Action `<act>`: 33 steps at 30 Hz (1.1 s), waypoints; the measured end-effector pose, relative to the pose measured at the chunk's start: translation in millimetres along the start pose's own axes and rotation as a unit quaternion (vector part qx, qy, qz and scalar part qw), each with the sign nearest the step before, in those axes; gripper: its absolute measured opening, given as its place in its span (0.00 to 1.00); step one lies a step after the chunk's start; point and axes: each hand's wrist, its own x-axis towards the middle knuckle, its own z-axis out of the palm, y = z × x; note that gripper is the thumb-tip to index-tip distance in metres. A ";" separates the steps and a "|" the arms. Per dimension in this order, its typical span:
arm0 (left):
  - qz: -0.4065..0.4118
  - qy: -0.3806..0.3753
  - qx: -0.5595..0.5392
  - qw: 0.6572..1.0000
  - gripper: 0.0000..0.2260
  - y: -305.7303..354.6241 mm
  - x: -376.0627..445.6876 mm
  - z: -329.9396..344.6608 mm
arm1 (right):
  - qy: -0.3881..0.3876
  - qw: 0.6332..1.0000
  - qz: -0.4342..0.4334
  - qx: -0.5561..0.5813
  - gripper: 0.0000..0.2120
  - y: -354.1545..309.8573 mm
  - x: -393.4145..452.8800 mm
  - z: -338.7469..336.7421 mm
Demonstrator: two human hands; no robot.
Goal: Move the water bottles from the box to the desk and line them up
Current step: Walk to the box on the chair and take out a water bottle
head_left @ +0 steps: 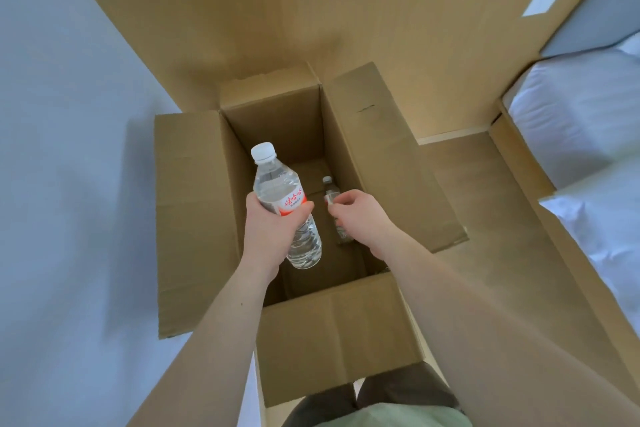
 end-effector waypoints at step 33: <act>0.042 -0.230 0.108 0.966 0.26 6.5 -212.3 224.1 | 0.146 0.978 0.048 0.143 0.10 238.3 -166.8 -217.0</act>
